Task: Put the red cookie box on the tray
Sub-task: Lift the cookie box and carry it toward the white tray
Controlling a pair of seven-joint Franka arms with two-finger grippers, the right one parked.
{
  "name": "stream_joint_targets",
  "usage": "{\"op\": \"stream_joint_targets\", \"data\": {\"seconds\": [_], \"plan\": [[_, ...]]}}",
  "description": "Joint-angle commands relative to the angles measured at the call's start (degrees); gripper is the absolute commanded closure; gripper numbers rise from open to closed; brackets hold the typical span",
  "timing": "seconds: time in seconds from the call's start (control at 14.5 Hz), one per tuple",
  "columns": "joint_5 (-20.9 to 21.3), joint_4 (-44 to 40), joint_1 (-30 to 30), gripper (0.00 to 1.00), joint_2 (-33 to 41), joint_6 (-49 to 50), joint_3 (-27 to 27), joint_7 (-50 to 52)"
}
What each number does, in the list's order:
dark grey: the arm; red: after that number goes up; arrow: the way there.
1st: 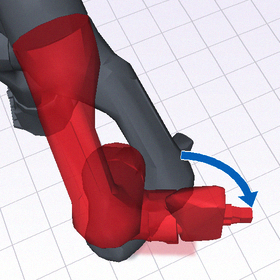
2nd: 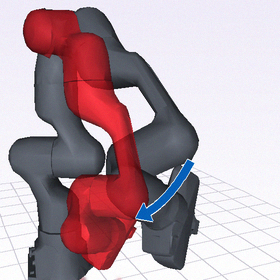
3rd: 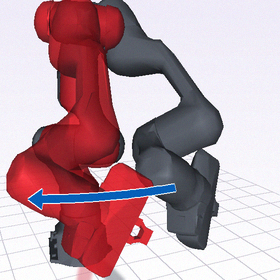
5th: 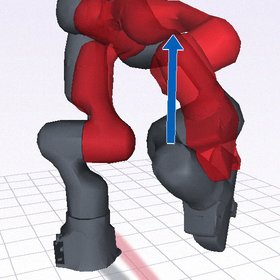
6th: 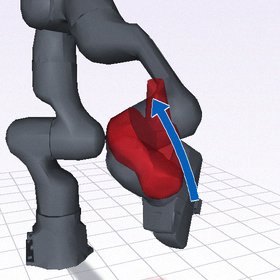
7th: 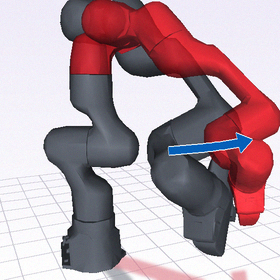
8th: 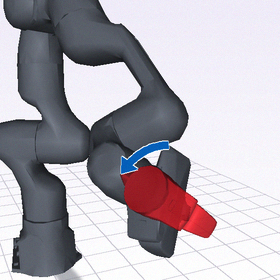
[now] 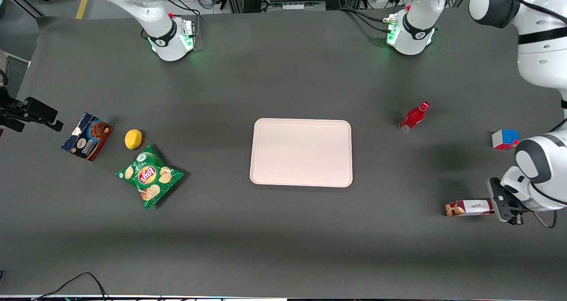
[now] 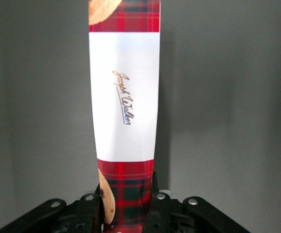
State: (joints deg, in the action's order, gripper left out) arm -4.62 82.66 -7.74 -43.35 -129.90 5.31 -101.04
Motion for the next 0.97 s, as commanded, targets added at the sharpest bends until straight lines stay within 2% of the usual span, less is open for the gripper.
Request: {"op": "stream_joint_targets", "data": {"seconds": [0.0, 0.35, 0.62, 0.9], "plan": [[0.58, -1.09, 0.97, 1.0, 7.91, 6.75, 0.4, 2.16], [2.16, -6.7, 1.93, 1.0, 16.62, 22.64, 0.05, 8.05], [2.07, -11.2, 2.29, 1.0, 17.24, 30.93, -0.3, 13.74], [1.46, -11.12, 4.75, 1.0, 19.0, 38.65, -2.93, 35.68]]}}
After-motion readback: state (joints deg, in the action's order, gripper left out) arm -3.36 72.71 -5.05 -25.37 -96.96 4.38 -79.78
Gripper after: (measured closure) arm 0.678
